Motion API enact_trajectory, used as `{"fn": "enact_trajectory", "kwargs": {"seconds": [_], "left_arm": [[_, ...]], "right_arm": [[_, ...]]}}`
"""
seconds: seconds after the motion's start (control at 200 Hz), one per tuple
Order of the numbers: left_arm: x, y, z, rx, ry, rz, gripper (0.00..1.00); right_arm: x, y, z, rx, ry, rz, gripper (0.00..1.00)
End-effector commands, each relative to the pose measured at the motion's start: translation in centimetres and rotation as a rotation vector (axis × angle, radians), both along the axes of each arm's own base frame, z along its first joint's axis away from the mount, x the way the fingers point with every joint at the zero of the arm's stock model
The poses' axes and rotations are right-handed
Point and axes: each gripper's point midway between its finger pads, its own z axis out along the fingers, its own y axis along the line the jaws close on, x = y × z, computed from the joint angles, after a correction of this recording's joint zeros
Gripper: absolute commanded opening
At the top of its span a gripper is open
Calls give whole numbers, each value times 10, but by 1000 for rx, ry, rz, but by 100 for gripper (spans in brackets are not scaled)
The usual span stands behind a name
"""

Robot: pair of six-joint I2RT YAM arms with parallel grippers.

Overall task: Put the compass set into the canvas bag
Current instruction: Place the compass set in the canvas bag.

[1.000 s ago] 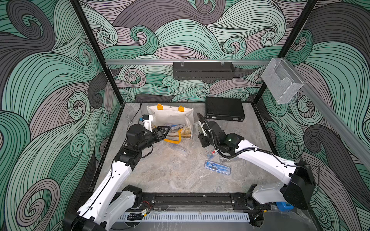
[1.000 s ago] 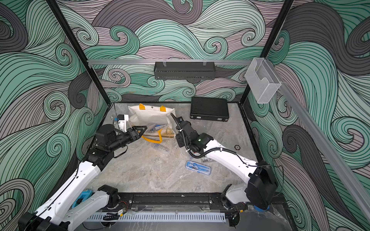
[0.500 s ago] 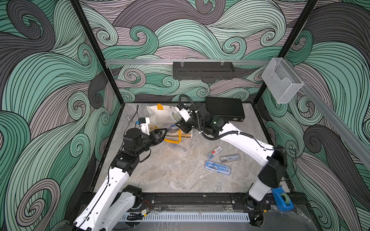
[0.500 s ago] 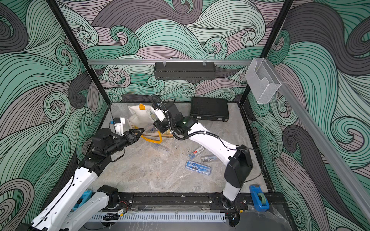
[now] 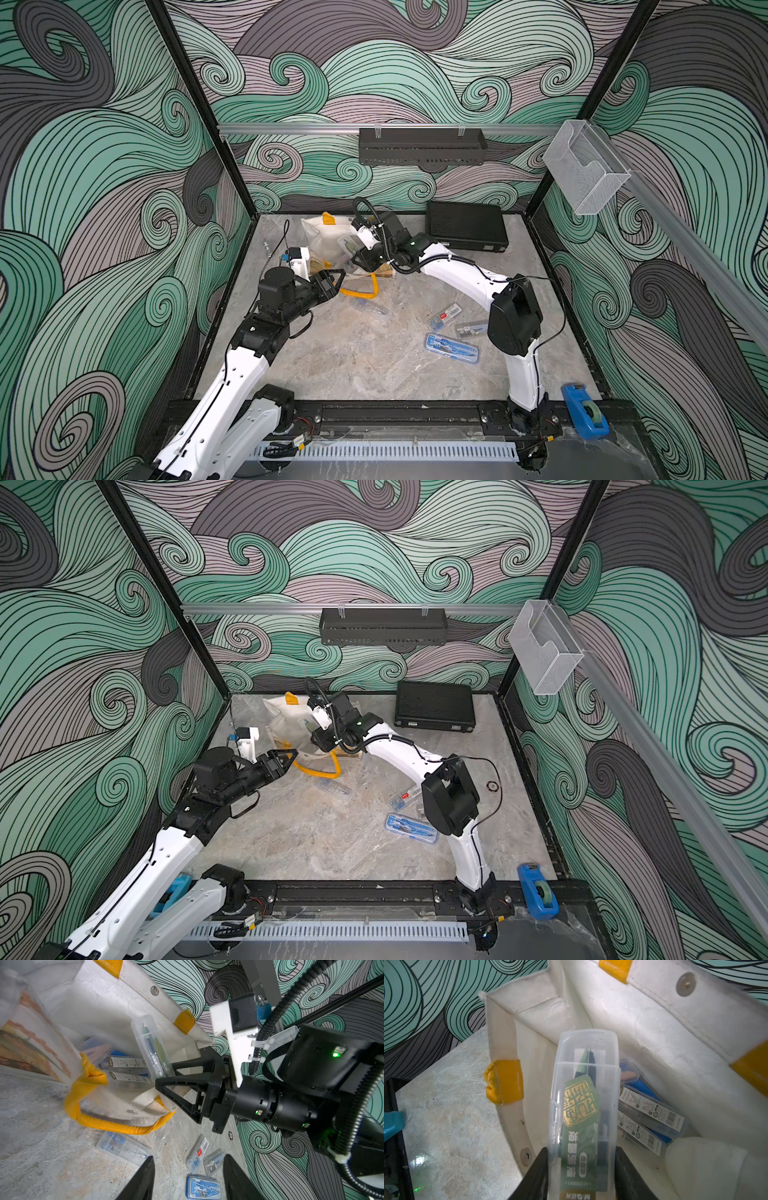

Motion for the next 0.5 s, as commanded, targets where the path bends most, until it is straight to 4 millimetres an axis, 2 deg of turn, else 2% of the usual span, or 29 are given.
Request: {"fn": "enact_trajectory", "kwargs": {"seconds": [0.0, 0.095, 0.205, 0.495], "left_arm": [[5, 8, -2, 38, 7, 31, 55], [8, 8, -2, 40, 17, 37, 54], [11, 7, -1, 37, 22, 38, 54], [12, 6, 1, 31, 17, 37, 54]], "right_arm": [[11, -4, 0, 19, 24, -34, 45], [11, -2, 7, 32, 27, -29, 45], [13, -1, 14, 38, 34, -37, 52], [18, -2, 16, 30, 35, -51, 58]]}}
